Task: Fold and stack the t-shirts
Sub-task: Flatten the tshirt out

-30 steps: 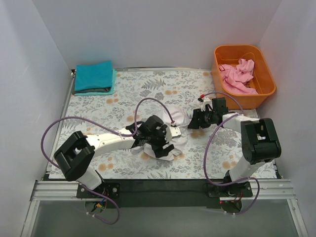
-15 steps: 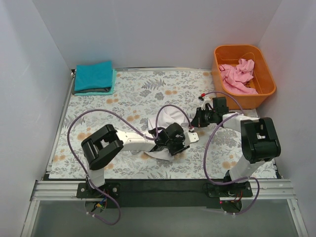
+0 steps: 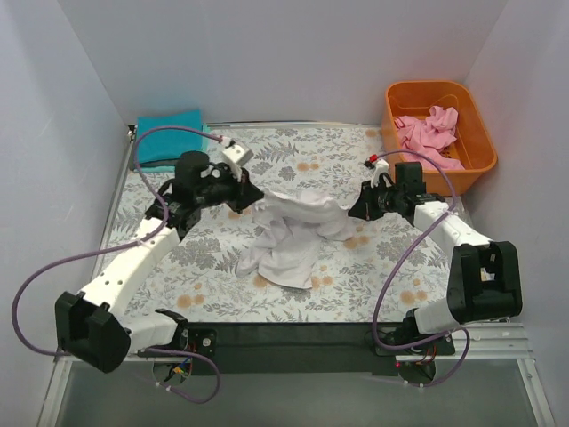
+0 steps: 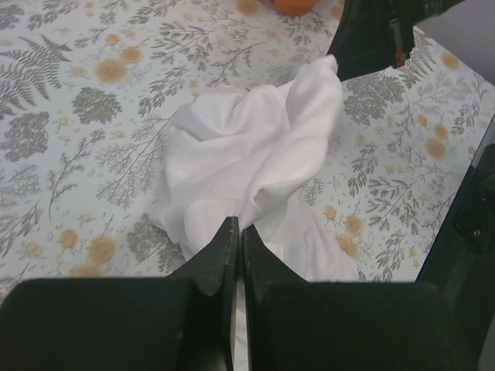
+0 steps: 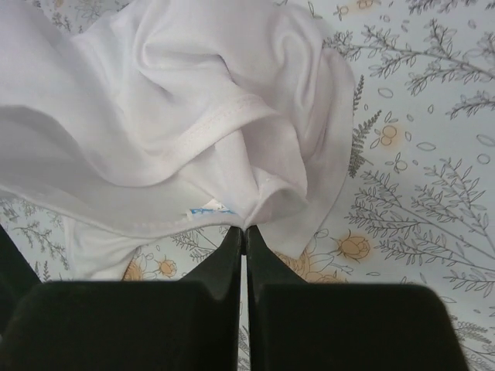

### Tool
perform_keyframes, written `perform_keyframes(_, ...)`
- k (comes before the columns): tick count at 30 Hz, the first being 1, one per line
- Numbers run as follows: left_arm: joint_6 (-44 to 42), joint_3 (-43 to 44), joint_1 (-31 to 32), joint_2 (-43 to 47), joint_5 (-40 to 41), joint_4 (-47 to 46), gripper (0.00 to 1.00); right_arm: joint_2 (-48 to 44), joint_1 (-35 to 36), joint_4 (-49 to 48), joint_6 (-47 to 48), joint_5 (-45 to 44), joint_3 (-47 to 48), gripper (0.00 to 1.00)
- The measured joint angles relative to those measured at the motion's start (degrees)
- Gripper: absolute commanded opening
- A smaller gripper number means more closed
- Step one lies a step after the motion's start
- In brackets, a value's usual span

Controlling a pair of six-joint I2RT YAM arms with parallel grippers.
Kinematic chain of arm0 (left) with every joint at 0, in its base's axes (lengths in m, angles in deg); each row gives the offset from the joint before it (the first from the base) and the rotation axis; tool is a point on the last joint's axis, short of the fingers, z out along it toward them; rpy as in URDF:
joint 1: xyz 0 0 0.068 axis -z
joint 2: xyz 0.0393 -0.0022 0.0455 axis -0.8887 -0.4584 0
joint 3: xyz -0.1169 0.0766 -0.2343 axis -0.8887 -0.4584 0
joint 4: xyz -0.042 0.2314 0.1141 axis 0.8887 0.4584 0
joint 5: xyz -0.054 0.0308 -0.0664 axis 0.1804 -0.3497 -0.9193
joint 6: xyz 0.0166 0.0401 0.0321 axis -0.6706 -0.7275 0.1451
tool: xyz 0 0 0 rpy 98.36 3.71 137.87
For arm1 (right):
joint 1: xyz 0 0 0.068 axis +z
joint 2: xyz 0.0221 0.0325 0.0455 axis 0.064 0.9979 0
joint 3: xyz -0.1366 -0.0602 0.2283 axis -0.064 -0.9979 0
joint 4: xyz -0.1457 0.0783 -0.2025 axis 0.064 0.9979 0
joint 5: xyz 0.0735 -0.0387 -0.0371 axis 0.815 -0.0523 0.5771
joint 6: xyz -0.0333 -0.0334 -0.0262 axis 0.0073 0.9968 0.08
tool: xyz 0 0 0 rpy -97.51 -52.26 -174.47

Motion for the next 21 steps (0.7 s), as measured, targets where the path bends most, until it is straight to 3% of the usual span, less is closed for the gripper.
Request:
perform_keyframes(5,1.16,-1.16,-16.65,1.36,-7.58,3.48,0.00,0.63,0.72,2.34,1.05,0.98,6.82,0.01)
perform_keyframes(8,0.79,-3.76,-25.09,-3.21,-8.48,5.05,0.00,3.10,2.49,2.36,1.40,1.64,11.19,0.30)
perform_keyframes(9,0.26,-4.83,-27.06,-4.76,-8.28,5.57,0.00,4.42,3.26,2.36,1.55,1.55,12.59,0.44)
perform_keyframes(12,-2.34,-7.37,-31.12,-8.15,-7.15,7.30,0.00,8.00,5.09,2.54,2.75,0.68,14.91,0.62)
perform_keyframes(15,-5.95,-8.55,-32.46,-10.64,-5.16,8.55,0.00,9.90,5.44,4.46,5.03,-1.92,14.97,0.68)
perform_keyframes(21,-10.97,-8.28,-33.33,-15.98,-1.09,9.92,0.05,10.23,5.27,6.86,12.04,-6.34,14.95,0.70)
